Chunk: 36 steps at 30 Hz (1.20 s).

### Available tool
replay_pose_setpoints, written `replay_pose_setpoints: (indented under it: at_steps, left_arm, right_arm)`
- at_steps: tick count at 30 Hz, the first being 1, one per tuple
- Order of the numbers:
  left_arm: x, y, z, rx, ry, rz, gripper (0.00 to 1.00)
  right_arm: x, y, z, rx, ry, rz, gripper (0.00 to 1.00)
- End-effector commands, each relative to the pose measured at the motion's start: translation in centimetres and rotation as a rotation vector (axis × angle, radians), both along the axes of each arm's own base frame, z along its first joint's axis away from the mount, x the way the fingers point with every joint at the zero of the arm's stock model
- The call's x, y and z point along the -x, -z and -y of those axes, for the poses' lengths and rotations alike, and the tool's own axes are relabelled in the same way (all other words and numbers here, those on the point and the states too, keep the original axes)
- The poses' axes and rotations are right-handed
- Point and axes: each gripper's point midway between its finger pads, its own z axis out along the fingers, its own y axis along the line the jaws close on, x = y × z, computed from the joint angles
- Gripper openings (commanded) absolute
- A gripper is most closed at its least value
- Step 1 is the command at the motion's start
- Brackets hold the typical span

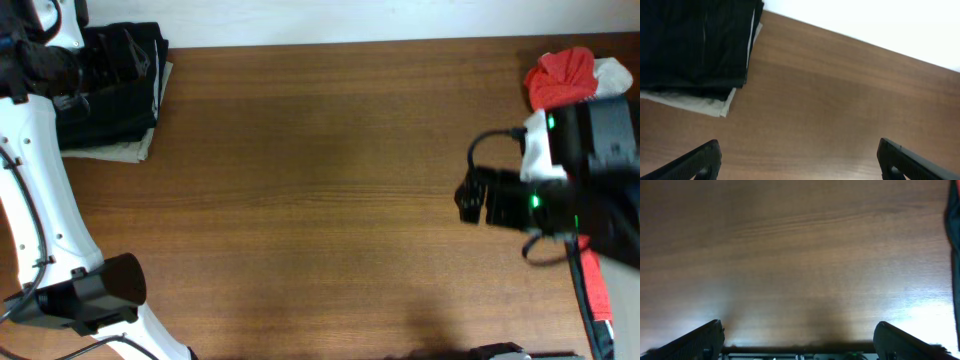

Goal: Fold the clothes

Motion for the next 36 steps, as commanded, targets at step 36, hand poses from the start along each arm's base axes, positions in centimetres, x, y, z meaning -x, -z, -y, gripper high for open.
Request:
replay_pose_setpoints:
  at_steps: [36]
  left_arm:
    - [0.6,-0.6,0.1,0.002,0.008,0.008,0.99]
  right_arm:
    - [9.3,1.2,6.7,0.095,0.354,0.709,0.99]
